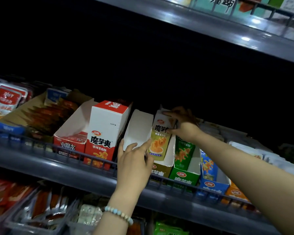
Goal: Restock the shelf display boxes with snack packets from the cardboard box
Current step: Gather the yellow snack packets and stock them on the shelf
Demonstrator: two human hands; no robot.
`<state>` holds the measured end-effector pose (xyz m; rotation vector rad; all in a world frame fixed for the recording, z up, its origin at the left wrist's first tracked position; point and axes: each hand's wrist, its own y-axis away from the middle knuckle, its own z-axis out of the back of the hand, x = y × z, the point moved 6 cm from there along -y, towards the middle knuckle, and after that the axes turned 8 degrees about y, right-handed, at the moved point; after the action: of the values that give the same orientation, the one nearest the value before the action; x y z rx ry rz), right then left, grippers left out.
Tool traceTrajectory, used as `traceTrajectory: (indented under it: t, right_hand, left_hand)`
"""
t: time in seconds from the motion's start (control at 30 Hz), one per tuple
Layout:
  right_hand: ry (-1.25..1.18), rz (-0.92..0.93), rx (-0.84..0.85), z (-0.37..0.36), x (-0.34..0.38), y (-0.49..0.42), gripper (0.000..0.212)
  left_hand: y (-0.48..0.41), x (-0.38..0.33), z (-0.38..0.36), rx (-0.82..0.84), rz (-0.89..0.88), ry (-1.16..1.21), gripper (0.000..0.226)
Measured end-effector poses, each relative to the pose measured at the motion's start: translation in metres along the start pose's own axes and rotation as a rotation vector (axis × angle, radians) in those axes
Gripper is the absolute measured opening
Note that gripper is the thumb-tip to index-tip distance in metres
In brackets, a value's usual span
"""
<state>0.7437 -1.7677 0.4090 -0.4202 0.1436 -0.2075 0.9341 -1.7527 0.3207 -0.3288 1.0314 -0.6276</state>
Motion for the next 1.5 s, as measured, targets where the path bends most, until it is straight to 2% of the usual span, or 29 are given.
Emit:
traceTrajectory:
  t: [0.23,0.37,0.47,0.63,0.7,0.83,0.93,1.03,1.2,1.37,1.5]
  right_hand:
    - [-0.082,-0.023,0.021,-0.004,-0.003,0.007,0.059]
    - [-0.172,-0.122,0.077,-0.001,-0.004,0.028,0.040]
    - [-0.226,-0.091,0.084,0.010,0.000,0.058,0.059]
    - [-0.369,-0.053,0.086,0.030,0.001,0.136,0.064]
    - [-0.423,-0.098,0.105,0.027,-0.004,0.173,0.070]
    - [-0.551,-0.159,0.112,0.005,-0.015,0.252,0.073]
    - [-0.589,-0.261,0.220,-0.032,-0.025,0.312,0.074]
    - [-0.560,-0.284,0.376,-0.078,-0.022,0.364,0.076]
    - [-0.597,-0.342,0.526,-0.146,0.005,0.427,0.073]
    - [-0.671,-0.365,0.809,-0.215,0.042,0.476,0.077]
    - [-0.752,-0.461,0.959,-0.261,0.067,0.513,0.074]
  left_hand:
    - [0.003,-0.003,0.001,0.027,0.003,-0.022,0.047]
    - [0.008,-0.008,0.006,0.009,-0.024,0.035,0.048]
    - [0.018,-0.018,0.011,0.011,-0.046,0.089,0.049]
    - [0.051,-0.029,0.006,0.040,-0.106,0.059,0.050]
    - [0.068,-0.035,-0.003,0.113,-0.142,0.027,0.053]
    - [0.115,-0.033,-0.036,0.337,-0.186,-0.079,0.078]
    - [0.162,-0.012,-0.063,0.533,-0.191,-0.203,0.081]
    - [0.207,0.007,-0.081,0.686,-0.190,-0.275,0.078]
    - [0.268,0.044,-0.094,0.792,-0.134,-0.324,0.057]
    - [0.326,0.111,-0.100,0.868,0.091,-0.334,0.066]
    - [0.362,0.155,-0.098,0.875,0.148,-0.363,0.066]
